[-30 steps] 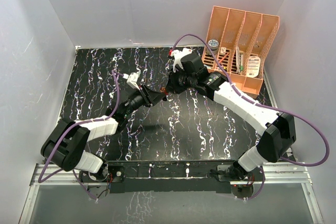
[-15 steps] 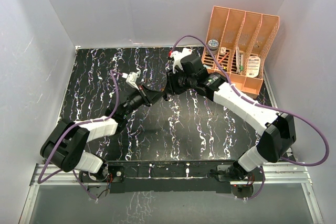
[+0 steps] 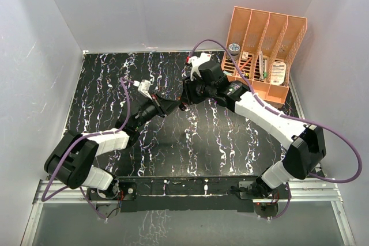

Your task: Put the keys on the keyring

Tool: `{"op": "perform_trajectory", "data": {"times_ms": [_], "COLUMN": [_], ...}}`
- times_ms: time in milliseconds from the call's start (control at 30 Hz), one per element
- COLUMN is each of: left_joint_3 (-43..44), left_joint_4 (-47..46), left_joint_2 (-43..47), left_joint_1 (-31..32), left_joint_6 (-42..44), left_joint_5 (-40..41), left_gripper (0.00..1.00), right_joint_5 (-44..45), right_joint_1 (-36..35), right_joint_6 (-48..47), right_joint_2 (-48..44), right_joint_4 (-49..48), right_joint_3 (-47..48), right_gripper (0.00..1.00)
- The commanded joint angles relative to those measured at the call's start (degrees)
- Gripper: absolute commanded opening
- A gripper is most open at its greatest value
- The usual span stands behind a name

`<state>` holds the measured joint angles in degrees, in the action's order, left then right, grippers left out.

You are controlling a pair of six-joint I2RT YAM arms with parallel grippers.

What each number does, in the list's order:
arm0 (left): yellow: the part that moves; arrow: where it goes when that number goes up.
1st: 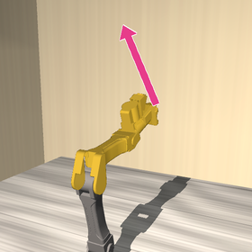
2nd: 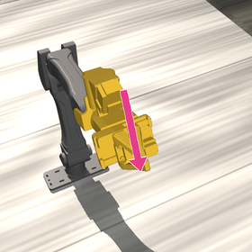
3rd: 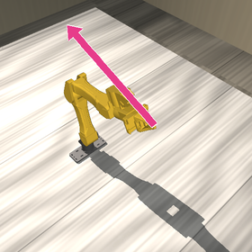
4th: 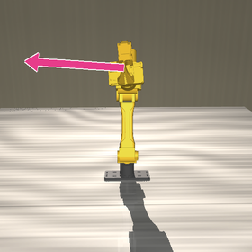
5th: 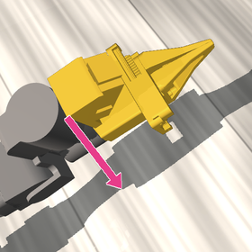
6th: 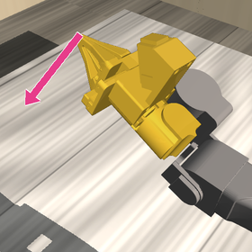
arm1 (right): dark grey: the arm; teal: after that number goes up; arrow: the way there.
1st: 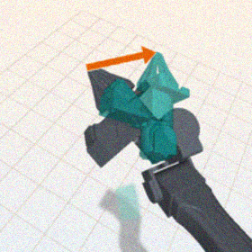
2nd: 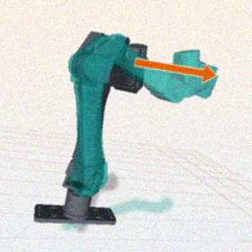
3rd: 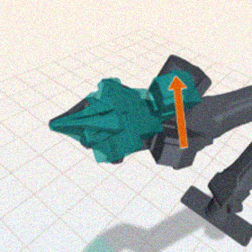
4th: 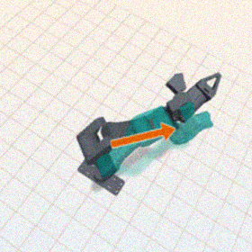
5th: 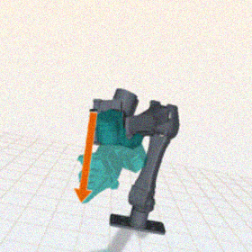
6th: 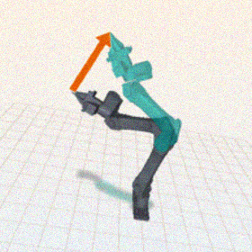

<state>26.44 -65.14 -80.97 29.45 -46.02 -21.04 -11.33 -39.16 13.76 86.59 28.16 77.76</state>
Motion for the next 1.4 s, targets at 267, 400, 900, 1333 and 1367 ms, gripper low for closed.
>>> {"op": "perform_trajectory", "data": {"times_ms": [267, 400, 900, 1333, 1367], "left_joint_3": [0.24, 1.69, 4.07, 5.11, 5.12], "left_joint_4": [-0.92, 1.89, 7.7, 3.35, 2.37], "left_joint_2": [2.31, 3.98, 6.33, 3.61, 3.14], "left_joint_1": [-0.19, -0.19, -0.27, -2.12, -2.38], "left_joint_6": [2.73, 3.41, 2.68, -8.1, -9.43], "left_joint_5": [-1.32, -2.0, -2.69, -4.87, -5.33], "left_gripper": [0.0, 0.0, 0.0, 0.0, 0.0], "right_joint_5": [6.26, 5.45, 8.27, 10.46, 10.25], "right_joint_1": [0.06, 0.04, -0.22, -0.01, 0.09], "right_joint_6": [-0.93, -3.13, -5.93, -10.37, -10.42], "right_joint_2": [-7.47, -6.6, -6.69, -23.47, -24.3], "right_joint_4": [-7.45, -6.79, -8.36, -32.9, -34.19], "right_joint_3": [-3.94, -3.11, -7.36, -30.08, -31.1], "right_gripper": [0.34, 0.34, 0.33, 0.37, 0.39]}}
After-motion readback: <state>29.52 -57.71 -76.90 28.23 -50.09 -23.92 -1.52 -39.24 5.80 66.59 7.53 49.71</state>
